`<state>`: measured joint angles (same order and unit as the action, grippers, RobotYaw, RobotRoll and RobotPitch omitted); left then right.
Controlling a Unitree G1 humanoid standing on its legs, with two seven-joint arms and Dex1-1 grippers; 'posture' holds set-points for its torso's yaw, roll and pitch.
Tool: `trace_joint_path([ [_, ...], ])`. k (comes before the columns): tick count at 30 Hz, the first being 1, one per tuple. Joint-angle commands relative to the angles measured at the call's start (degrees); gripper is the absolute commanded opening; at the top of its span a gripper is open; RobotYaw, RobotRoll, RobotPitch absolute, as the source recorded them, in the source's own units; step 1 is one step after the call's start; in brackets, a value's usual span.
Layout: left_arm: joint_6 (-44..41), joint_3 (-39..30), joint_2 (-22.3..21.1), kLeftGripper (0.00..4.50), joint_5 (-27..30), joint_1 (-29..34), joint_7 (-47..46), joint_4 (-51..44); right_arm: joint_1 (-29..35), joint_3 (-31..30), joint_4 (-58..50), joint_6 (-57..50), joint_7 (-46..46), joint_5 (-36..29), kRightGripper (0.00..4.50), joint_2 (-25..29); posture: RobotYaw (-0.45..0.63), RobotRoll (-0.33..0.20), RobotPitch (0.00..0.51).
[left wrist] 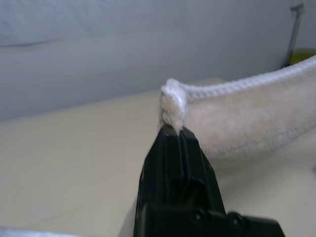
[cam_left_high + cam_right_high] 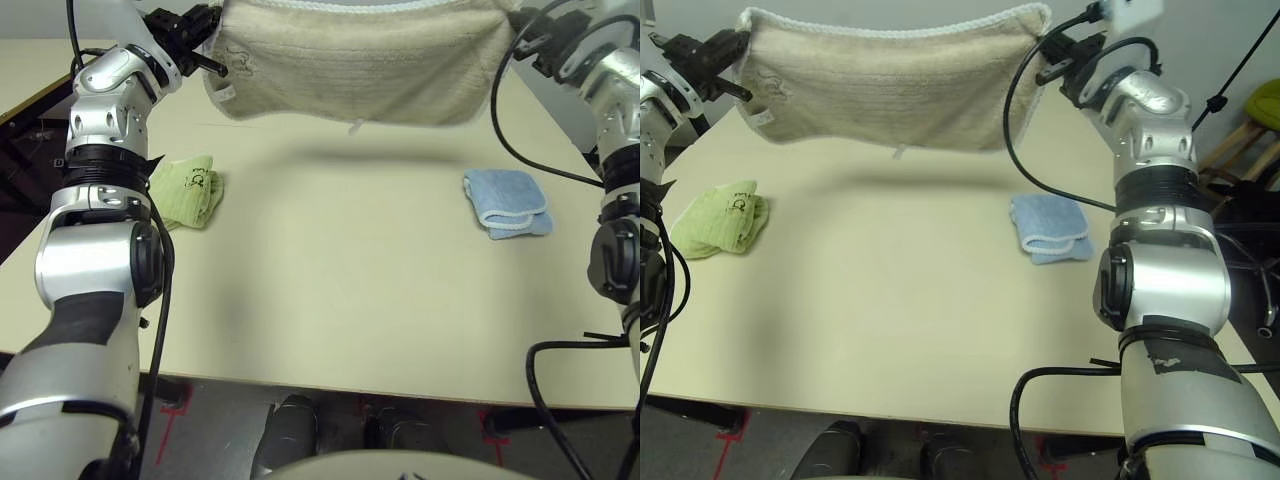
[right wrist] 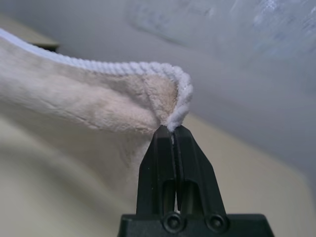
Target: Fold the towel and set it aside.
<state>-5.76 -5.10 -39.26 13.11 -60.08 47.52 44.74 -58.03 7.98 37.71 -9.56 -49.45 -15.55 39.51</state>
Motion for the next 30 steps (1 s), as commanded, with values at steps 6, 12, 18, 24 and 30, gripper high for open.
trace_joint_path([
  [6, -21.9, 0.6, -4.3, 0.02, 5.1, 29.2, 9.0, -26.3, 32.8, 0.9, -28.2, -24.7, -2.5, -9.4, 0.00, 0.2, 0.10, 0.000, 0.039],
  [12, -30.3, 1.6, -10.2, 0.02, 6.0, 40.8, 12.2, -35.2, 42.1, 0.0, -33.7, -29.0, -5.1, -10.6, 0.00, 2.6, 0.12, 0.000, 0.039],
  [18, -37.9, 3.1, -16.2, 0.02, 7.5, 46.6, 16.4, -40.8, 47.0, -1.6, -36.6, -33.2, -11.2, -11.7, 0.00, 8.7, 0.12, 0.000, 0.037],
  [24, -42.2, 2.2, -19.6, 0.02, 10.1, 50.0, 18.9, -44.5, 53.2, -2.0, -41.6, -38.6, -17.0, -14.4, 0.00, 15.6, 0.12, 0.000, 0.039],
  [30, -36.0, 2.2, -16.5, 0.02, 7.3, 43.7, 14.7, -39.2, 47.4, -2.0, -36.1, -34.0, -12.8, -11.3, 0.00, 13.3, 0.11, 0.000, 0.036],
])
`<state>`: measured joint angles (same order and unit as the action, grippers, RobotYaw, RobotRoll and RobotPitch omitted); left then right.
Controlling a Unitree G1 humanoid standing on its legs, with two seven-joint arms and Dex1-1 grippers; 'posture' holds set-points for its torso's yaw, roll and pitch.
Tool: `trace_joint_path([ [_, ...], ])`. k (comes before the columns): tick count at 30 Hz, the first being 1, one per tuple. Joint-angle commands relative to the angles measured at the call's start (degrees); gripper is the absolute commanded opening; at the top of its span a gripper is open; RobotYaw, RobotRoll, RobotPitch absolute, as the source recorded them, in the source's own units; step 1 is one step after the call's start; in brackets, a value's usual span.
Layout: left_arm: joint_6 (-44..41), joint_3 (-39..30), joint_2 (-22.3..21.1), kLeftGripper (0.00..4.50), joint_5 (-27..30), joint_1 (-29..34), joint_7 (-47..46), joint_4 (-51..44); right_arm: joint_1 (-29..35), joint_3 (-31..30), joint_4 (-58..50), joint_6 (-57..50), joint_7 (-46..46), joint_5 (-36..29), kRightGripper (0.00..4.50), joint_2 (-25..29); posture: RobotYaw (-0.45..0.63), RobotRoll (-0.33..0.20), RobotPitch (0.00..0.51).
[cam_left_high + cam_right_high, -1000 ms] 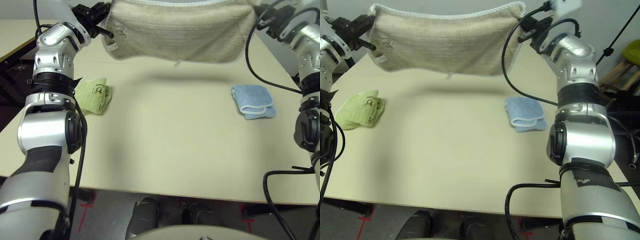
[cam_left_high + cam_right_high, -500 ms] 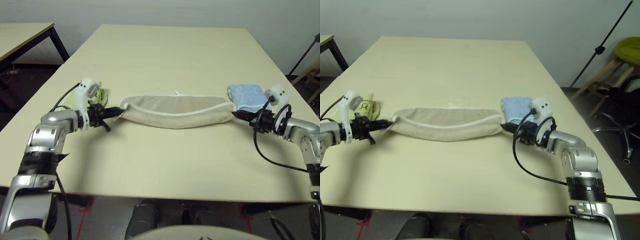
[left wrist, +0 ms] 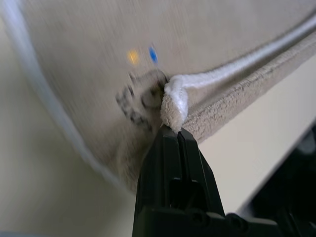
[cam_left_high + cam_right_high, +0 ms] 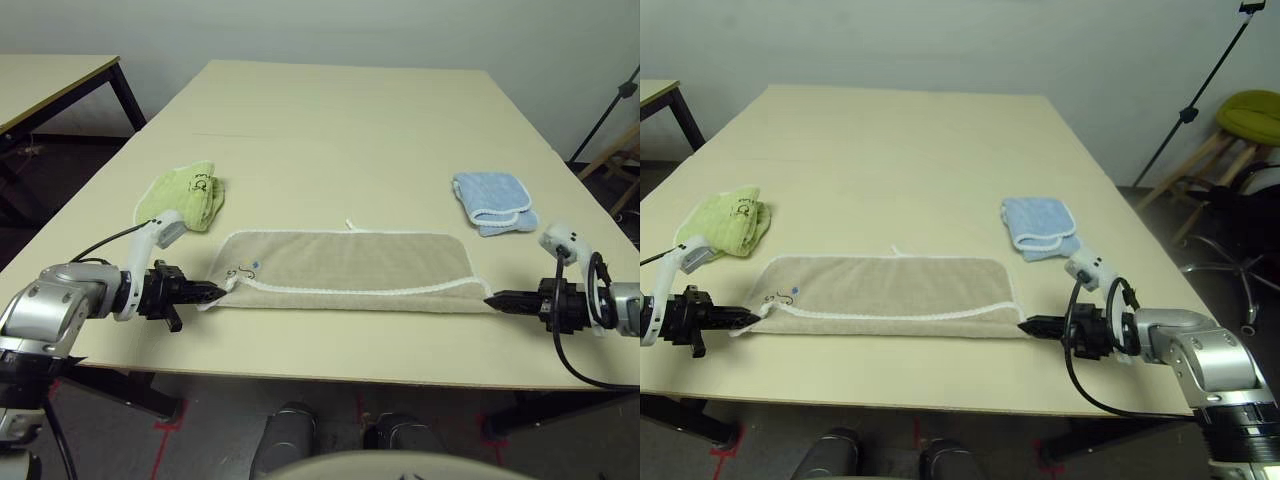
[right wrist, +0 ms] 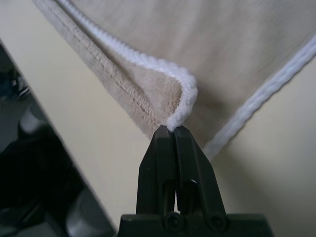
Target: Fold the towel and set it aside.
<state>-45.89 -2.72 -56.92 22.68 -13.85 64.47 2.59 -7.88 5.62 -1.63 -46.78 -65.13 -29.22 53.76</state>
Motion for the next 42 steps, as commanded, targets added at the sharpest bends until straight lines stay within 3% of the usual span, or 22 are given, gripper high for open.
trace_joint_path([
  [1, 6.1, 0.6, 1.6, 0.02, -3.4, -3.8, -2.8, 4.6, -4.5, -0.4, 5.1, 5.1, 4.1, 3.8, 0.00, -1.9, 0.11, 0.000, 0.035],
  [8, 14.3, 3.5, 6.1, 0.02, -8.9, -12.8, -6.3, 15.9, -13.6, -4.1, 15.6, 13.3, 8.5, 10.3, 0.00, -7.1, 0.12, 0.000, 0.032],
  [18, 19.5, 4.8, 8.8, 0.02, -12.6, -16.8, -7.4, 24.0, -18.3, -5.4, 24.1, 20.5, 12.9, 15.2, 0.00, -12.4, 0.12, 0.000, 0.031],
  [19, 19.8, 4.6, 8.9, 0.50, -12.6, -16.9, -7.7, 24.2, -18.7, -4.7, 24.1, 20.2, 13.3, 14.7, 0.48, -12.8, 0.12, 0.000, 0.031],
  [22, 18.8, 2.9, 9.4, 1.39, -11.5, -17.0, -8.3, 23.9, -19.3, -3.0, 23.4, 19.9, 14.1, 13.5, 1.38, -13.1, 0.12, 0.000, 0.032],
  [27, 23.5, -0.2, 9.1, 3.16, -15.1, -18.9, -18.0, 26.0, -19.6, 0.5, 19.8, 17.3, 14.5, 10.7, 3.19, -12.7, 0.12, 0.000, 0.034],
  [31, 25.7, -2.5, 9.7, 4.49, -11.9, -18.3, -15.5, 19.9, -19.6, 3.8, 16.7, 17.2, 16.1, 8.3, 4.50, -13.7, 0.12, 0.000, 0.034],
  [36, 26.3, -5.2, 16.3, 4.49, -10.1, -15.3, -22.6, 8.8, -17.1, 6.7, 9.9, 18.9, 21.1, 5.4, 4.50, -19.7, 0.12, 0.000, 0.036],
  [42, 22.9, -6.9, 30.2, 4.49, -9.9, -6.9, -37.2, -4.1, -10.7, 6.7, 1.5, 24.2, 29.6, 5.1, 4.50, -32.0, 0.12, 0.000, 0.040],
])
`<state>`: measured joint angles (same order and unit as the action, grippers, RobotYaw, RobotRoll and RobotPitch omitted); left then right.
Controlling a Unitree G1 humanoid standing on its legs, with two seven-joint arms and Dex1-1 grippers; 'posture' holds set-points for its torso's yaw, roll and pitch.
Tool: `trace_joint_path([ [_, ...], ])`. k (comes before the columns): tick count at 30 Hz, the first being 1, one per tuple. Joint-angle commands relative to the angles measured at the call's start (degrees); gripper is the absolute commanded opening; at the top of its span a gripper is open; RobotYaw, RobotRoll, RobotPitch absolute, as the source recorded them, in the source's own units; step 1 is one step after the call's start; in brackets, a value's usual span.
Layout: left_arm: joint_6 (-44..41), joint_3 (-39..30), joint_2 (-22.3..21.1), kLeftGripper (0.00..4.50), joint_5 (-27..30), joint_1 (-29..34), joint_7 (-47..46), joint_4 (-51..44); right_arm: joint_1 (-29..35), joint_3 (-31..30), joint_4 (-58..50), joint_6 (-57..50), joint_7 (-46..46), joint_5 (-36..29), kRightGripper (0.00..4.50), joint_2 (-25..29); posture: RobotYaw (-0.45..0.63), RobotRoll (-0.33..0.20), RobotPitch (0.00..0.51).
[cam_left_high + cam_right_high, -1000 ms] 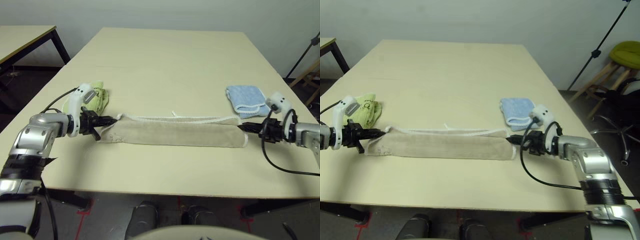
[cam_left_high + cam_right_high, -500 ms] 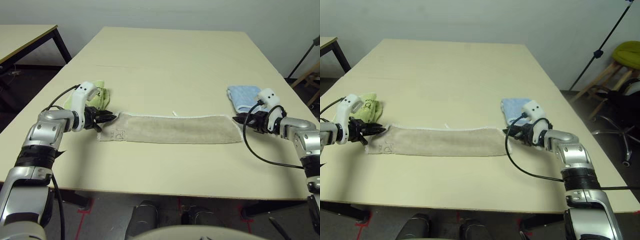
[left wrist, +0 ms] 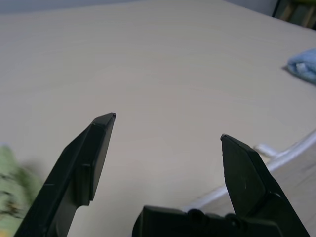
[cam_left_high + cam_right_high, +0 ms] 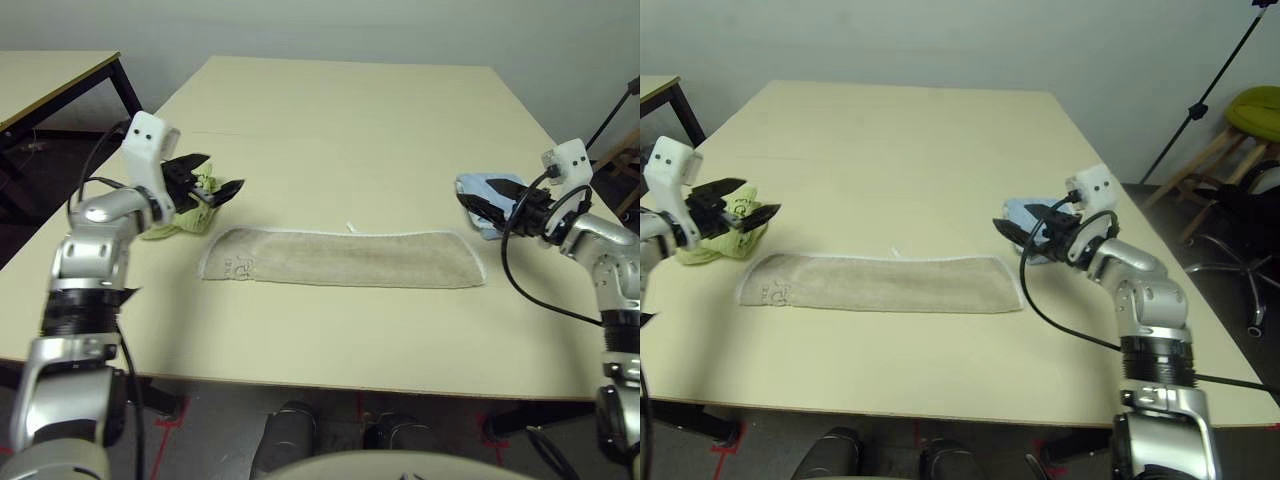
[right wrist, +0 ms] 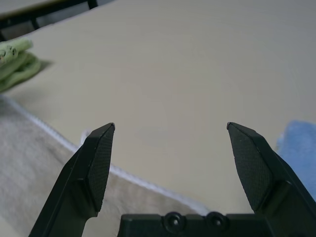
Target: Fold the towel and set it aside.
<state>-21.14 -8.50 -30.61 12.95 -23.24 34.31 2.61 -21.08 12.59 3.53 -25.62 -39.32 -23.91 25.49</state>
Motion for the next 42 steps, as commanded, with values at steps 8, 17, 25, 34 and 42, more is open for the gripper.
trace_joint_path([
  [8, -3.7, -1.3, 12.6, 4.49, -0.8, 8.1, -17.9, -10.4, 7.1, -4.5, -7.1, 10.6, 10.2, 3.9, 4.50, -12.2, 0.13, 0.000, 0.043],
  [17, -3.8, -0.4, 14.3, 1.82, 0.2, 12.8, -18.6, -11.6, 6.3, -4.8, -5.4, 14.4, 12.6, 4.7, 4.50, -12.6, 0.12, 0.000, 0.038],
  [25, -2.4, 0.7, 14.5, 0.00, -0.2, 14.1, -18.4, -10.8, 8.7, -5.3, -6.2, 14.7, 13.2, 3.7, 3.92, -13.7, 0.12, 0.000, 0.038],
  [34, 0.0, 0.9, 14.1, 0.00, -0.9, 14.9, -18.1, -7.4, 10.5, -6.2, -5.3, 11.8, 14.0, 4.7, 0.45, -12.8, 0.12, 0.000, 0.037],
  [42, 2.0, 0.8, 12.5, 0.00, -1.9, 17.0, -16.7, -3.6, 15.0, -8.3, -2.3, 6.6, 15.3, 8.1, 0.02, -10.1, 0.12, 0.000, 0.034],
])
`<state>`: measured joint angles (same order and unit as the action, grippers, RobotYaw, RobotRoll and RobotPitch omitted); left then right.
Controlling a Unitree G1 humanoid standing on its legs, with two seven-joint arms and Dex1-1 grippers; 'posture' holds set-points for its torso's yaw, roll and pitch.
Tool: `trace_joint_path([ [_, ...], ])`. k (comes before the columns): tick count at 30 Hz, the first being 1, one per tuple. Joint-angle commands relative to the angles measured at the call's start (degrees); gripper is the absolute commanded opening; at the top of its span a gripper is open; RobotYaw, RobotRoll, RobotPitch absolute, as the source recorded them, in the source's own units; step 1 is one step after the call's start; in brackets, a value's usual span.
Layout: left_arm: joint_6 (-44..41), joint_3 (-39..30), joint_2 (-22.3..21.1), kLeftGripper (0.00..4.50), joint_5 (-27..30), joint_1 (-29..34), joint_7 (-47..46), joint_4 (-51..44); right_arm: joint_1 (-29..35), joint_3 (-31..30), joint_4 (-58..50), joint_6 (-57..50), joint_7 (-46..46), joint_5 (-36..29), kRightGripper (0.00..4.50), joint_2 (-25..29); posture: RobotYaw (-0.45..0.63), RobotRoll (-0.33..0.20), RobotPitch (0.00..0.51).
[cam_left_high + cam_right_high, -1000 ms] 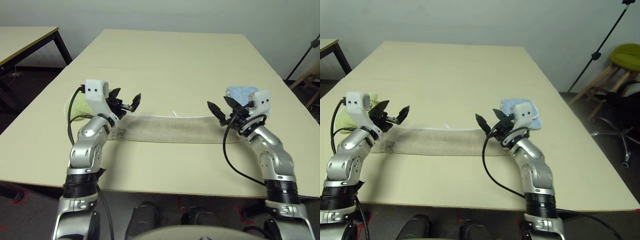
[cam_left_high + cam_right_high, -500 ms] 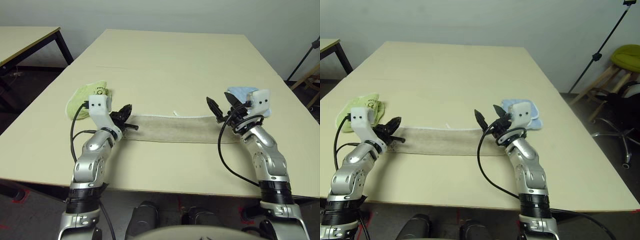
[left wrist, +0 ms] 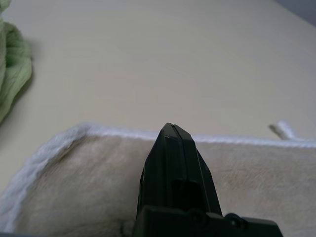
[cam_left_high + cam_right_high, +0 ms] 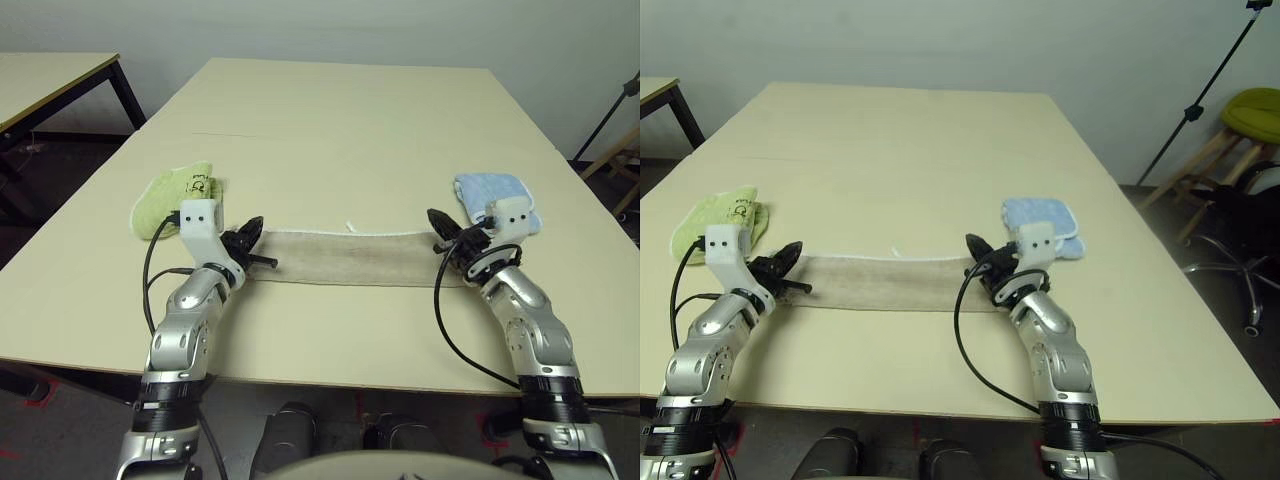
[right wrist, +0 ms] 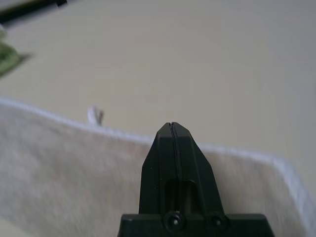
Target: Fold the towel and set it aside.
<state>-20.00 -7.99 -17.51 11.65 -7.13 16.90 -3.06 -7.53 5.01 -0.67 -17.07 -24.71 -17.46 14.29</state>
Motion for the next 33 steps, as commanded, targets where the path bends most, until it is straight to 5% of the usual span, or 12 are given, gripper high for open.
trace_joint_path([
  [1, 1.2, 0.1, -0.8, 0.00, -0.7, 1.0, 0.9, 2.7, 1.9, -0.7, 2.4, -2.3, 0.7, 2.0, 0.02, 1.4, 0.12, 0.000, 0.034],
  [17, 7.6, -2.6, -9.0, 0.00, -0.4, -0.2, 8.2, 14.5, 3.0, 4.2, 9.8, -0.9, 1.7, 2.8, 0.02, 5.5, 0.12, 0.000, 0.027],
  [24, 8.4, -3.0, -12.5, 0.00, 1.2, -1.8, 14.0, 13.6, 2.5, 11.8, 0.5, -7.8, 2.4, -7.2, 0.02, 5.3, 0.13, 0.000, 0.035],
  [28, 11.3, -3.0, -14.0, 1.29, 4.5, -2.4, 21.6, 11.8, 3.7, 18.0, -6.9, -18.3, 2.8, -17.4, 0.64, 6.6, 0.12, 0.000, 0.040],
  [33, 12.6, -4.2, -17.2, 3.02, 9.9, -4.6, 32.1, 11.4, 3.7, 26.4, -13.9, -31.4, 9.5, -29.6, 2.44, 8.1, 0.10, 0.000, 0.048],
])
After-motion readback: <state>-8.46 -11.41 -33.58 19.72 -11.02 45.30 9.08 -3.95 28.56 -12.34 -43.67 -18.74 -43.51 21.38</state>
